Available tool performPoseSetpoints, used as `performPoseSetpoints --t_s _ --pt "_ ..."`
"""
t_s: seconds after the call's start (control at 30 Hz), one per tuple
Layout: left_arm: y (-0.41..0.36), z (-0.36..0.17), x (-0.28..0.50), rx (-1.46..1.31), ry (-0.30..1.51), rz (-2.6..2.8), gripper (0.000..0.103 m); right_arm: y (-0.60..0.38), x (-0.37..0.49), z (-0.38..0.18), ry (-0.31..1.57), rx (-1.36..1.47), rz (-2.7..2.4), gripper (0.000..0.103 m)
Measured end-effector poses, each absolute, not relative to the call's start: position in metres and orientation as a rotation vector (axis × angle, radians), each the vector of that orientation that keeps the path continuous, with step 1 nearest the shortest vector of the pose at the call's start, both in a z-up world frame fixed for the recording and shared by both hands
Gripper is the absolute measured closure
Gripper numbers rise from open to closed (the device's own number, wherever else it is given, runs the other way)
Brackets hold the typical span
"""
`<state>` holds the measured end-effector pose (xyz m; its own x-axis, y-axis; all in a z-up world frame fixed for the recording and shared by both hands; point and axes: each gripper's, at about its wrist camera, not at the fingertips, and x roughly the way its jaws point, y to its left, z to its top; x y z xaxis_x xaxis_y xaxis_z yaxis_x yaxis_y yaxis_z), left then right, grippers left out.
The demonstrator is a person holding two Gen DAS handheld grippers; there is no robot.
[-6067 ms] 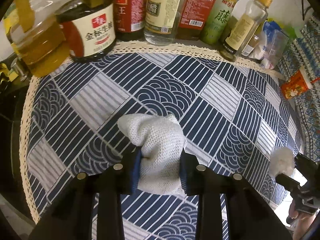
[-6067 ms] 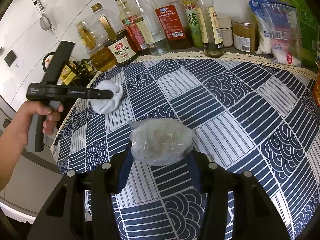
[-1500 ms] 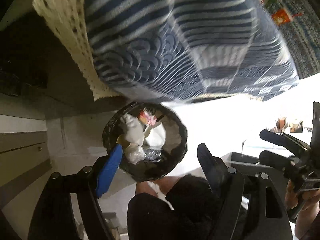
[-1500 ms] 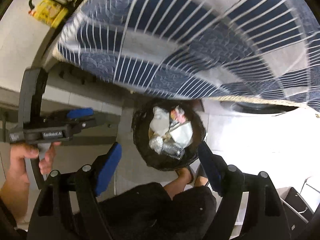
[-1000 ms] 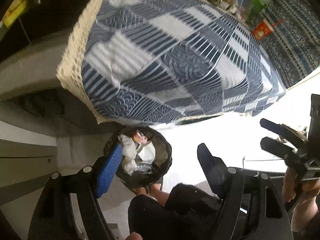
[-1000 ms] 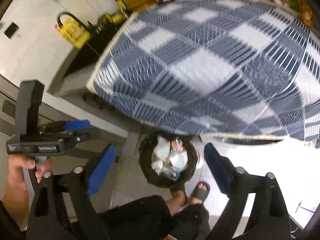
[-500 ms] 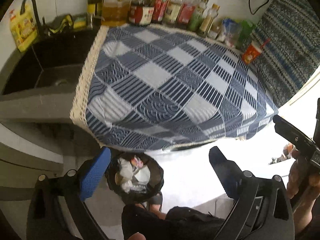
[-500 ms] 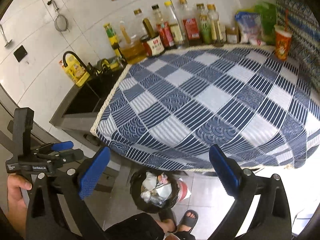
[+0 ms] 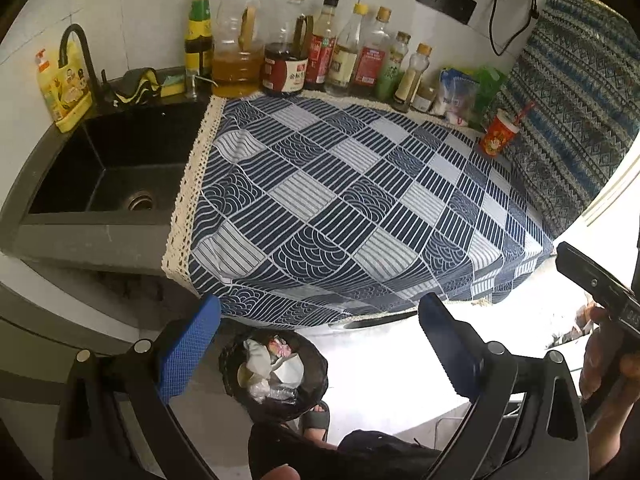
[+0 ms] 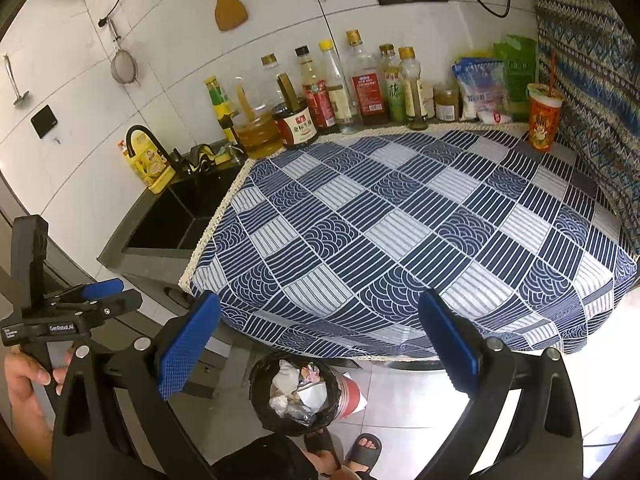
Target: Collect trash
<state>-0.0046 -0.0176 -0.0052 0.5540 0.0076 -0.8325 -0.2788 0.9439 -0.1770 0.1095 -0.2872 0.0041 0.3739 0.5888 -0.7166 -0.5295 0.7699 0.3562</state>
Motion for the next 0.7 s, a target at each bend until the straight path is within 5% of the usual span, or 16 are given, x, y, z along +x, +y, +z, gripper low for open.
performPoseSetpoints --t_s 0.7 --pt "-0.042 0.018 -0.014 -0.256 0.942 0.195 0.007 -0.304 0.102 0.03 0.922 0.046 0.696 0.005"
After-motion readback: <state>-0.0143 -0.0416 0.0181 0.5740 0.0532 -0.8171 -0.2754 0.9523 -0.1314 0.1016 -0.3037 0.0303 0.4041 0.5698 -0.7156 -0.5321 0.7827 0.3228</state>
